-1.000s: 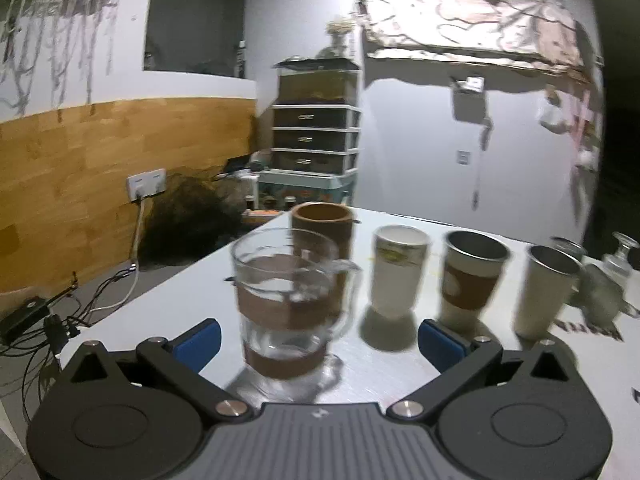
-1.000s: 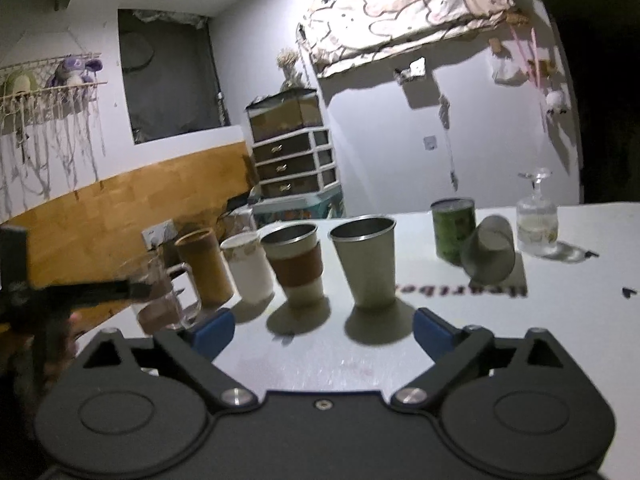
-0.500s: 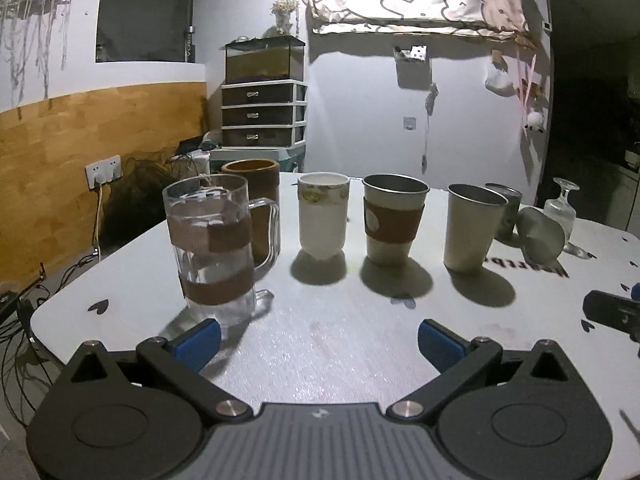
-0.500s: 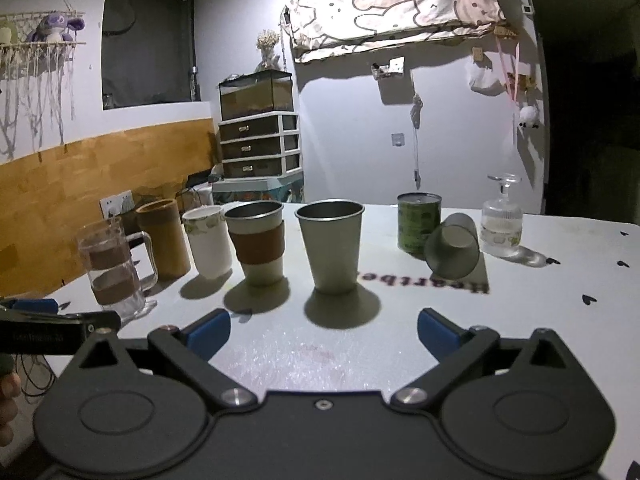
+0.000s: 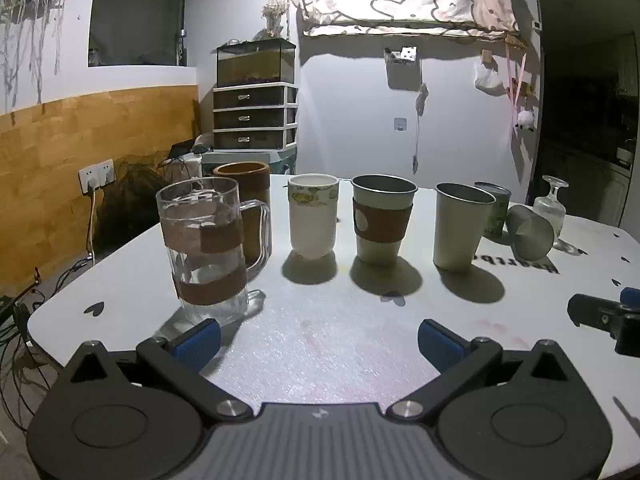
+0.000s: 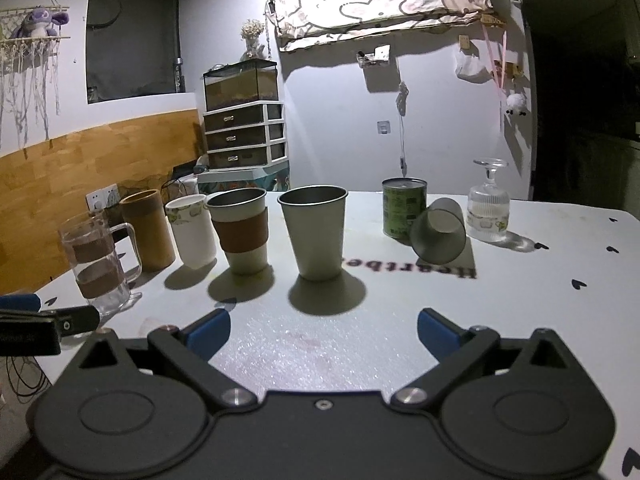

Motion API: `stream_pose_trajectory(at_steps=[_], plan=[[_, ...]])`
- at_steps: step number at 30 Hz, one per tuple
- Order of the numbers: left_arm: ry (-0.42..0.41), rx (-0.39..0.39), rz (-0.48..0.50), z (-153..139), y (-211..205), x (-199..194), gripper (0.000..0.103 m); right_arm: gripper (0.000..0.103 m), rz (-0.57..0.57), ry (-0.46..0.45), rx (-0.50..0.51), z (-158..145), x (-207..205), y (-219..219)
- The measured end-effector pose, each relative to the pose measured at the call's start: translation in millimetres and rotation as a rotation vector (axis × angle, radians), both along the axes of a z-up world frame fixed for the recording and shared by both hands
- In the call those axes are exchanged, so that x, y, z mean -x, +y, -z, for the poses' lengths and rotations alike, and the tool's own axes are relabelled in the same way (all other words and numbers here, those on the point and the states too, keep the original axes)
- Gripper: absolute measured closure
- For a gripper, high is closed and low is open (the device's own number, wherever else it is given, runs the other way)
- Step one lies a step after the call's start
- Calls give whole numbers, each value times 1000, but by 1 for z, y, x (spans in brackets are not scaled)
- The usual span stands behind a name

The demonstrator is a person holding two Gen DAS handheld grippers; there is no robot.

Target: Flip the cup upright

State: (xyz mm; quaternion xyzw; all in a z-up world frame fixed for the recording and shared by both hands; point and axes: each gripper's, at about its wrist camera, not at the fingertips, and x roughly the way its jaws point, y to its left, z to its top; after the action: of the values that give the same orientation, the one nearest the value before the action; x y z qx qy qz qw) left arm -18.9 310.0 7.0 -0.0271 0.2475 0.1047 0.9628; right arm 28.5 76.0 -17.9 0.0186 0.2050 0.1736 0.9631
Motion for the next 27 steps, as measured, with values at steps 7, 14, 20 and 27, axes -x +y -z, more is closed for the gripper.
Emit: stream_pose_trajectory(at_steps=[7, 14, 20, 27], plan=[[6, 6, 7, 1, 0, -2, 0, 2, 4, 6, 4, 1, 0, -1], [9, 13, 2, 2, 1, -3, 0, 2, -2, 1, 10, 2, 0, 1], [11, 9, 4, 1, 0, -4, 0, 2, -1, 0, 10, 1, 1, 1], [15, 9, 4, 1, -1, -3, 0, 2, -2, 0, 11, 1, 1, 0]])
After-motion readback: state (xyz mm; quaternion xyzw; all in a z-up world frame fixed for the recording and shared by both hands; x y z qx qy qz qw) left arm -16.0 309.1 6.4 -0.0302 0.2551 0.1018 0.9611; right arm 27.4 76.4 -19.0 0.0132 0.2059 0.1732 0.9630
